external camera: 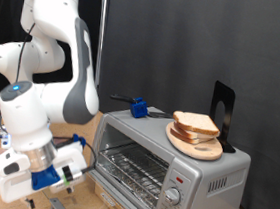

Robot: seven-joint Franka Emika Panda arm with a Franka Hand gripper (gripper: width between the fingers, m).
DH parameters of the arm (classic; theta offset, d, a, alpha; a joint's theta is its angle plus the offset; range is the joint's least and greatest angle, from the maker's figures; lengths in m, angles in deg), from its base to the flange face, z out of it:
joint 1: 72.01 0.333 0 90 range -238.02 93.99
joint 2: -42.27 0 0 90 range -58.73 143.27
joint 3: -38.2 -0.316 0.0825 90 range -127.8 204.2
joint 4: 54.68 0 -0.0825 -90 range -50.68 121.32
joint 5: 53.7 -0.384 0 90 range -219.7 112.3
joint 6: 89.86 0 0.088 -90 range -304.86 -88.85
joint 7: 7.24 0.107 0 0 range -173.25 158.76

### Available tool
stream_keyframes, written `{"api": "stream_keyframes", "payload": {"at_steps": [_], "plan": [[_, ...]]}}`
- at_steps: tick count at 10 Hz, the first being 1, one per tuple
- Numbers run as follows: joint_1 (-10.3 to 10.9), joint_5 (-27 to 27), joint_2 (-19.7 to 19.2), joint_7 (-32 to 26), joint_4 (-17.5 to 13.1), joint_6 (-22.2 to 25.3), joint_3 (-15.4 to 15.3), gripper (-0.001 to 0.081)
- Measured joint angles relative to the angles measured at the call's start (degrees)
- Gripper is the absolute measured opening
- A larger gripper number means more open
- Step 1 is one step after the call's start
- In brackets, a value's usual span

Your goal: Make a piece of toast with the oven

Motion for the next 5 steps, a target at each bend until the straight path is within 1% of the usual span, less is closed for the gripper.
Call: {"api": "stream_keyframes", "payload": {"at_steps": [1, 2, 3, 4, 5], "plan": [[-0.4, 0.0, 2.2, -0.8, 0.2, 2.0, 0.2, 0.0808], [-0.6, 0.0, 4.5, -0.9, 0.4, 2.6, 0.4, 0.0808], [-0.7, 0.0, 7.0, -0.9, 1.8, 2.5, 0.5, 0.0808], [-0.6, 0.3, 6.6, -0.8, 1.8, 2.5, 0.5, 0.0808], [-0.7, -2.2, 6.6, -3.4, 1.5, 4.5, 0.4, 0.0808]]}}
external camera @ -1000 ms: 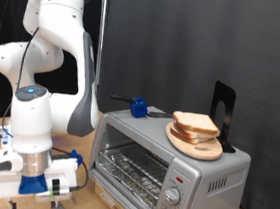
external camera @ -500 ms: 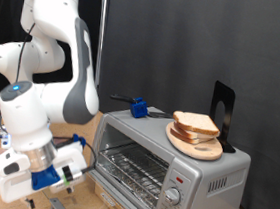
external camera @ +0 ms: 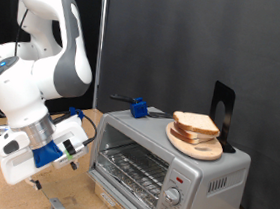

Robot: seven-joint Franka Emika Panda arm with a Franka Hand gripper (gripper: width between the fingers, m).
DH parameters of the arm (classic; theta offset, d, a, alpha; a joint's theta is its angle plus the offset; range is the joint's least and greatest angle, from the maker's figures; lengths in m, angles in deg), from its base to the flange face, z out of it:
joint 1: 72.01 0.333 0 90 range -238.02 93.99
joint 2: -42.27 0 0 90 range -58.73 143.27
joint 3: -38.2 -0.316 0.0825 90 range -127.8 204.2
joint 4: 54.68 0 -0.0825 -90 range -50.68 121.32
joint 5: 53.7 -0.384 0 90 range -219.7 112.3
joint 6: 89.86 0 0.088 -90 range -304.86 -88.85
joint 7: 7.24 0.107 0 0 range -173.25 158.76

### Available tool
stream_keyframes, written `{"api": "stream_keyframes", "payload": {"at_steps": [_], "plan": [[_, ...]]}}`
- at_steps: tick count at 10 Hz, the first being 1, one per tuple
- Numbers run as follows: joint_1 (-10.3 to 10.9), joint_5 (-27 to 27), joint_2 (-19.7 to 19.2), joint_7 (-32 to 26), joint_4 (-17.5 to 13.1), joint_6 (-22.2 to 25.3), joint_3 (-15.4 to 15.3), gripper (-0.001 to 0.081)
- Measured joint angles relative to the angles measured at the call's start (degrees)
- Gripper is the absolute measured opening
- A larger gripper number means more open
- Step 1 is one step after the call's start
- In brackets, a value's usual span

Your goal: Make a piece of toast with the oven

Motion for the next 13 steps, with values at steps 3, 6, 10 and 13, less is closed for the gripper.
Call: {"api": "stream_keyframes", "payload": {"at_steps": [3, 6, 10, 13], "plan": [[-1.6, -8.8, 5.0, -9.9, -1.1, 13.5, 0.8, 0.0808], [-1.7, -10.9, 11.6, -11.0, -1.0, 16.2, 1.1, 0.0808], [-1.7, -10.5, 17.3, -7.8, -0.1, 14.1, -0.5, 0.0808], [-0.9, -13.9, 18.3, -10.3, -2.0, 23.9, -0.6, 0.0808]]}}
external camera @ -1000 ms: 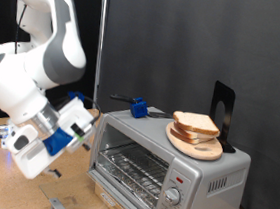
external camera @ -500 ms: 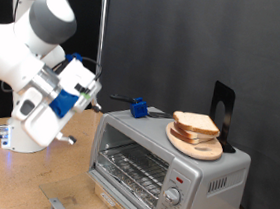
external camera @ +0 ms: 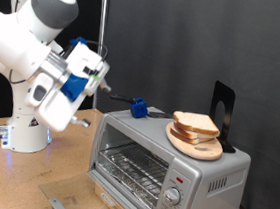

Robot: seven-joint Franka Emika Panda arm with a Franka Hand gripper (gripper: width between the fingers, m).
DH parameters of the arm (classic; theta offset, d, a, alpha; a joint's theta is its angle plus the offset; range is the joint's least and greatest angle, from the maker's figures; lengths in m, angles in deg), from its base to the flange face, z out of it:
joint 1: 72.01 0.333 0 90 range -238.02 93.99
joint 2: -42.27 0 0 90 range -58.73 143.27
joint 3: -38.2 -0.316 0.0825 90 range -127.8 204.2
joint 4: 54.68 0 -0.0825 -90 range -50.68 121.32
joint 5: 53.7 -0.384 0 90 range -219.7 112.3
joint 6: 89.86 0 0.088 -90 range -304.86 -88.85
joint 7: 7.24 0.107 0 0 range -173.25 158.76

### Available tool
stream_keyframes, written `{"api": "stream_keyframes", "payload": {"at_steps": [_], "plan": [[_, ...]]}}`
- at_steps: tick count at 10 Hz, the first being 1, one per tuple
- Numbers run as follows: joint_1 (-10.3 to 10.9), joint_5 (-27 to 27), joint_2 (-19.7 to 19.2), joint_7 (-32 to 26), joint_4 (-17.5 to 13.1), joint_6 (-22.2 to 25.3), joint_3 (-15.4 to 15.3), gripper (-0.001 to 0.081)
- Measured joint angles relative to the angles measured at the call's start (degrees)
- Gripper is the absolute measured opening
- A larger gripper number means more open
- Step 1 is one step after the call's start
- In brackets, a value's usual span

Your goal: Make a piece of toast with the oven

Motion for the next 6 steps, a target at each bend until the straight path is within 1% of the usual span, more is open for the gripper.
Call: {"api": "stream_keyframes", "payload": {"at_steps": [1, 2, 3, 5, 6], "plan": [[0.4, 0.0, 0.8, 0.0, -1.0, 3.5, -0.3, 0.0808], [0.8, 0.1, 1.8, 0.0, -1.6, 5.0, -0.9, 0.0808], [1.1, 2.4, 2.9, 0.5, -2.1, 6.0, -2.0, 0.0808], [1.3, 15.8, 5.0, 3.5, -4.4, 8.5, -5.7, 0.0808], [1.4, 22.1, 6.0, 4.5, -5.3, 8.5, -8.0, 0.0808]]}}
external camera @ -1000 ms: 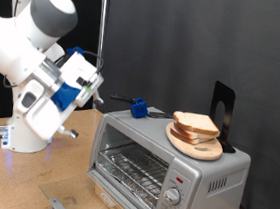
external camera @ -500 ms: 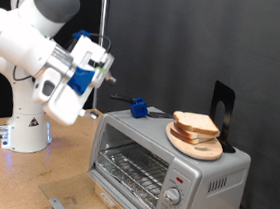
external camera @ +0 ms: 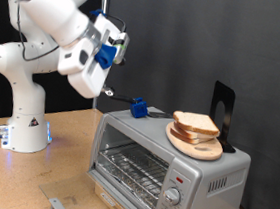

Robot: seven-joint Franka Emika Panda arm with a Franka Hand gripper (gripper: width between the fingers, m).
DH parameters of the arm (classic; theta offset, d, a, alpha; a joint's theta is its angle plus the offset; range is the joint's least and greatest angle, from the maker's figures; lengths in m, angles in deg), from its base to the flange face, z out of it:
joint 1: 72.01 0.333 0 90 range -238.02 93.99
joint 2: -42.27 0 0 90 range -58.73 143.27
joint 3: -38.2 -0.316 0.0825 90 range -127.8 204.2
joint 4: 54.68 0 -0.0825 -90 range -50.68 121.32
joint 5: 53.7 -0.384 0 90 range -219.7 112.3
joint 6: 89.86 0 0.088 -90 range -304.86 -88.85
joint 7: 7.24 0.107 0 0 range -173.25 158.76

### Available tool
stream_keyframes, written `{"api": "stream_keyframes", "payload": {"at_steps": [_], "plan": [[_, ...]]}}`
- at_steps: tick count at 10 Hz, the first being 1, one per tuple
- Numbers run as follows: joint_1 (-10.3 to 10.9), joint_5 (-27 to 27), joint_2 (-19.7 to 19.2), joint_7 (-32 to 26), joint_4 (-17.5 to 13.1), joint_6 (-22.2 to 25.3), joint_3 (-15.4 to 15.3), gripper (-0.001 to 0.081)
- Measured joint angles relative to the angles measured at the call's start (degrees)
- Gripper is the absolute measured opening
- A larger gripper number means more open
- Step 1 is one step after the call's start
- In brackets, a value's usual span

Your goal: Make a piece of toast with the oven

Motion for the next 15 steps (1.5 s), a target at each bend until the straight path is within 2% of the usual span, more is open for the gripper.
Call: {"api": "stream_keyframes", "payload": {"at_steps": [1, 2, 3, 5, 8, 10, 12, 13, 15], "plan": [[-0.1, 4.8, 1.0, 0.8, -0.3, -0.5, -1.7, 0.0808], [-0.1, 2.5, 0.9, 0.8, -0.1, -0.4, -1.4, 0.0808], [0.1, 2.5, 0.7, -1.7, -0.3, 2.0, -1.3, 0.0808], [1.7, 5.6, 0.9, -6.3, -2.0, 8.3, -2.8, 0.0808], [4.2, 12.7, 2.9, -8.4, -3.5, 11.6, -7.5, 0.0808], [4.8, 17.7, 6.0, -8.4, -2.8, 9.5, -11.8, 0.0808], [5.0, 18.9, 10.5, -8.3, -0.1, 4.2, -15.0, 0.0808], [5.0, 18.7, 12.3, -7.8, 0.7, 2.6, -15.7, 0.0808], [5.0, 16.2, 14.3, -6.7, 1.0, 2.1, -15.7, 0.0808]]}}
